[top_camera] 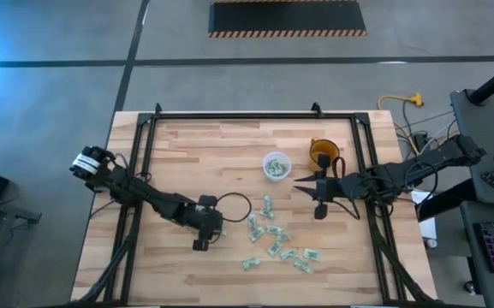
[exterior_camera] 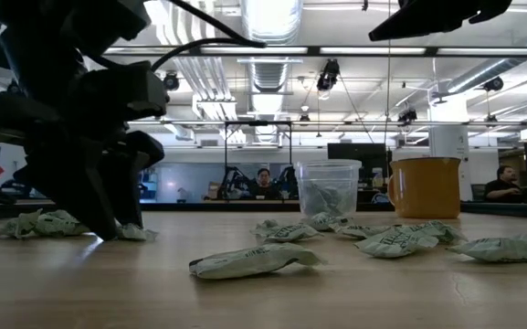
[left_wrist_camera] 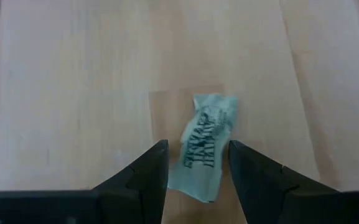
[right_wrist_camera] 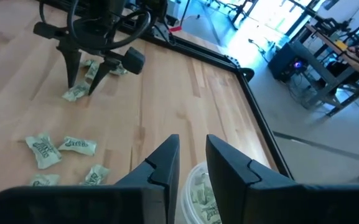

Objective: Pick and place Stevia / Truvia into bins
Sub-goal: Put the green stevia packet into the transparent bin

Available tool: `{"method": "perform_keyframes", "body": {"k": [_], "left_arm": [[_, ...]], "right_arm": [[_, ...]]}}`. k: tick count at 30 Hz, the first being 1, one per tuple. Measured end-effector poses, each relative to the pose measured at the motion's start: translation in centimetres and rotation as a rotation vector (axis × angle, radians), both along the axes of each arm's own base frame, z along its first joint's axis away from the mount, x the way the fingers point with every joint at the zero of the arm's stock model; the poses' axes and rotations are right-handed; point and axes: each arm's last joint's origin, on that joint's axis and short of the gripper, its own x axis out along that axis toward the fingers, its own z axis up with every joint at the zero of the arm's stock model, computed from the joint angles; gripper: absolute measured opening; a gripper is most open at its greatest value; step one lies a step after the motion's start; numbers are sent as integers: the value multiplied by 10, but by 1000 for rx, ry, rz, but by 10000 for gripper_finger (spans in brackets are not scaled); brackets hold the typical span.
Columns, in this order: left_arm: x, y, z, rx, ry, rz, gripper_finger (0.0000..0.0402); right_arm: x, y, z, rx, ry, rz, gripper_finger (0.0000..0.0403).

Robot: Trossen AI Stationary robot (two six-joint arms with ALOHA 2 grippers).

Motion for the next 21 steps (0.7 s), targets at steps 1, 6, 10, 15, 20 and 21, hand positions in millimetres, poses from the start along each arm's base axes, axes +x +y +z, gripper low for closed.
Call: {"method": "perform_keyframes", "body": {"k": [1, 6, 10, 15, 20, 21], "left_arm": [[1, 1, 0, -4, 1, 2, 150], [1, 3, 0, -10, 2, 5, 145], [1, 3, 0, -6, 1, 8, 119], [1, 3, 1, -5, 0, 8, 78], [1, 3, 3, -3, -6, 4, 45], [1, 3, 3, 2, -10, 5, 40]], "right_arm": [[0, 0, 0, 1, 0, -1, 71], [0, 0, -1, 0, 7, -1, 70], [0, 0, -1, 0, 7, -1, 66], [0, 0, -1, -1, 7, -1, 64], [-1, 0, -1, -2, 15, -2, 65], [-1, 0, -2, -3, 18, -2, 64]]}}
